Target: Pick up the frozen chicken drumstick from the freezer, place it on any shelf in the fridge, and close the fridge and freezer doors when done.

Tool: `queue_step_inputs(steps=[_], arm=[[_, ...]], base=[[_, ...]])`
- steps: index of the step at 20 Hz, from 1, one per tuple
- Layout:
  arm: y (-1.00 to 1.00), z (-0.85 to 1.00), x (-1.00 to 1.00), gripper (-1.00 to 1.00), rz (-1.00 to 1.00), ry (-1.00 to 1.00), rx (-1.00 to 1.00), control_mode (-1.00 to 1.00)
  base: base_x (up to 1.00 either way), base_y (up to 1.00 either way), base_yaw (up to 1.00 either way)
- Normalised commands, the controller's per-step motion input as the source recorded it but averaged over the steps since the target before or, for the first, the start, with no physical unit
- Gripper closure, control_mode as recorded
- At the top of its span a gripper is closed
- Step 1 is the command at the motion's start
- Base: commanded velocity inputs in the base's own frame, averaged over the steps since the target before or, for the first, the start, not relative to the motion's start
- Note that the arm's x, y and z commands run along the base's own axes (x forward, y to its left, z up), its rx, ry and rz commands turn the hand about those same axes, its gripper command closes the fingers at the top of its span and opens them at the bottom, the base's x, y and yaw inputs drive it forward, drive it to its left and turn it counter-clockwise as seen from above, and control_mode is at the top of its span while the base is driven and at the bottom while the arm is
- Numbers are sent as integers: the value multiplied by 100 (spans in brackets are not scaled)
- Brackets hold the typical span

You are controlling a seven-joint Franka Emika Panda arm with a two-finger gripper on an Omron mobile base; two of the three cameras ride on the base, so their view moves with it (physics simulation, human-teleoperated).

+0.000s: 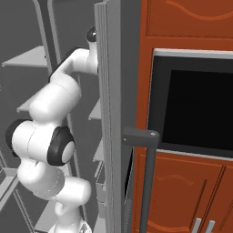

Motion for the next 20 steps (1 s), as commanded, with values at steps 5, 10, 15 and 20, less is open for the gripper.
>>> queue_step_inputs(steps=[5,10,15,20], arm=[[-2,-11,46,-100,0,16,0,-100],[0,-17,56,-100,0,12,0,-100],[0,-18,70,-100,0,5,1,-100],[-6,-25,79,-100,0,0,9,-100]], base=[[0,0,0],[0,0,0],[0,0,0],[0,0,0]])
